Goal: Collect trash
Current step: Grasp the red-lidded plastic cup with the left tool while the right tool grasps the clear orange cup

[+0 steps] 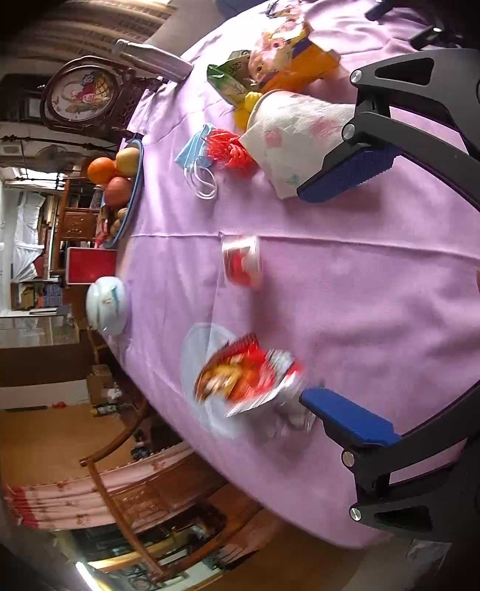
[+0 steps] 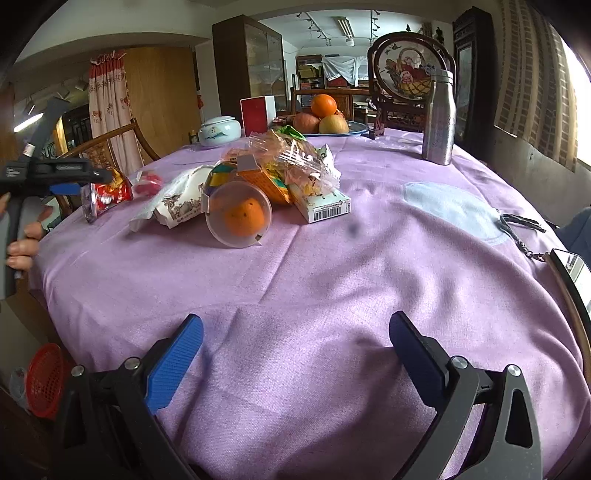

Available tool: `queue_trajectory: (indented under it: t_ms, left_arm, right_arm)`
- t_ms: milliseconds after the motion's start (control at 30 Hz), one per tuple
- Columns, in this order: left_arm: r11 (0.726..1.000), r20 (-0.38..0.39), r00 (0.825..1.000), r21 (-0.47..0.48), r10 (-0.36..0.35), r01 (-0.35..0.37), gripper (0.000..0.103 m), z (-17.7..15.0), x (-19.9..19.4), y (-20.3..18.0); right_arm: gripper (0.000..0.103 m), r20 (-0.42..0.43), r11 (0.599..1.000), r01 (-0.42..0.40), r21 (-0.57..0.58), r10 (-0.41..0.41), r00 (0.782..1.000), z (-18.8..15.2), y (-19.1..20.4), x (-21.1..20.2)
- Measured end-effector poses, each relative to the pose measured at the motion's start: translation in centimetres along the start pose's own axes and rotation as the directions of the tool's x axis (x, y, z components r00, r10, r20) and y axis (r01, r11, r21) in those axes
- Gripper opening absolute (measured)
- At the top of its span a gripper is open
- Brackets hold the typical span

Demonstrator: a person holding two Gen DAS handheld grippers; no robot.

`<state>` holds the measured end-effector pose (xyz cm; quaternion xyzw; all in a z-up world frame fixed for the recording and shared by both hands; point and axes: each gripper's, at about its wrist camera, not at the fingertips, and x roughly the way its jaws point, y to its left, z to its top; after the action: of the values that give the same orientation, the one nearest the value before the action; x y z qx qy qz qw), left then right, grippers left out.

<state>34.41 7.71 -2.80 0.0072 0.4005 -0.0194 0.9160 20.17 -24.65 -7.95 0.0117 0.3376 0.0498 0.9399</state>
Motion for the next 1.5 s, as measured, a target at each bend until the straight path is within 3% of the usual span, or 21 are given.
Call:
queue_trajectory:
  t_ms: [167, 333, 433, 533, 600, 633, 700, 767, 900, 1067, 1300, 1333, 1367, 1400, 1433, 1500]
  left_arm:
    - [0.995, -0.048, 0.995, -0.059, -0.082, 0.079, 0.097, 1.2, 2.7, -0.9]
    - [0.999, -0.072, 0.997, -0.030, -0.032, 0.030, 0.097, 1.4, 4.2, -2.0]
    - [0.996, -0.108, 0.991, -0.058, -0.074, 0.068, 0.096, 0.7, 5.6, -1.7]
    - [0.990, -0.123, 0.985, -0.087, -0.118, 0.108, 0.090, 0.8, 5.9, -1.1]
    - [0.989, -0.140, 0.981, -0.080, -0.134, 0.124, 0.076, 0.8, 6.1, -1.3]
    - [0.991, -0.148, 0.981, -0.062, -0.123, 0.115, 0.076, 0.6, 6.2, -1.6]
    - [0.995, -0.150, 0.984, 0.002, -0.099, 0.100, 0.068, 0.5, 6.1, -2.8]
    - [0.995, -0.147, 0.987, 0.066, -0.069, 0.080, 0.061, 0.1, 6.0, -3.8]
    - [0.992, -0.102, 0.990, 0.076, -0.096, 0.104, 0.061, 0.0, 5.1, -4.0]
    - [0.987, -0.059, 0.985, -0.017, -0.160, 0.159, 0.061, 0.2, 4.5, -1.9]
    - [0.982, -0.052, 0.981, -0.001, -0.187, 0.187, 0.061, 0.3, 4.3, -2.3]
    - [0.982, -0.053, 0.981, -0.004, -0.189, 0.189, 0.061, 0.3, 4.3, -2.2]
    - [0.981, -0.054, 0.980, -0.007, -0.193, 0.193, 0.061, 0.3, 4.3, -2.2]
    - [0.980, -0.053, 0.979, -0.009, -0.197, 0.197, 0.061, 0.3, 4.3, -2.1]
    - [0.980, -0.051, 0.978, -0.010, -0.201, 0.201, 0.061, 0.2, 4.2, -2.0]
    - [0.977, -0.042, 0.976, -0.006, -0.212, 0.212, 0.061, 0.2, 4.0, -2.1]
  right_arm:
    - [0.098, -0.011, 0.999, -0.025, 0.027, 0.025, 1.000, 0.2, -0.4, -0.1]
    - [0.099, -0.026, 1.000, -0.017, 0.004, 0.017, 1.000, 0.4, -0.2, 0.3]
    - [0.099, -0.027, 1.000, -0.016, -0.007, 0.016, 1.000, 0.3, -0.1, 0.3]
    - [0.099, -0.032, 1.000, -0.018, -0.001, 0.018, 0.999, 0.4, -0.1, 0.4]
    - [0.099, -0.040, 1.000, -0.020, 0.001, 0.020, 0.999, 0.6, -0.1, 0.6]
    - [0.099, -0.050, 1.000, -0.024, 0.012, 0.024, 0.998, 0.8, -0.2, 0.7]
    - [0.098, -0.064, 0.997, -0.057, 0.047, 0.060, 0.996, 1.2, -0.5, 0.7]
    - [0.098, -0.080, 0.983, -0.142, 0.117, 0.152, 0.985, 2.1, -1.0, 0.8]
    - [0.098, -0.089, 0.959, -0.212, 0.187, 0.232, 0.969, 4.4, -0.8, 1.6]
    - [0.098, -0.098, 0.979, -0.174, 0.110, 0.185, 0.978, 6.6, 2.0, 3.2]
    - [0.098, -0.185, 0.997, -0.069, -0.040, 0.061, 0.981, 9.7, 5.9, 7.5]
    - [0.090, -0.205, 0.997, -0.051, -0.060, 0.038, 0.978, 10.0, 6.2, 8.4]
    - [0.072, -0.222, 0.996, -0.040, -0.076, 0.023, 0.975, 10.1, 6.4, 8.9]
    - [0.062, -0.242, 0.996, -0.025, -0.091, 0.002, 0.970, 10.1, 6.6, 9.3]
    - [0.057, -0.243, 0.995, -0.016, -0.099, -0.008, 0.970, 10.0, 6.5, 9.0]
    - [0.057, -0.201, 0.994, -0.027, -0.102, 0.006, 0.980, 9.3, 6.4, 7.1]
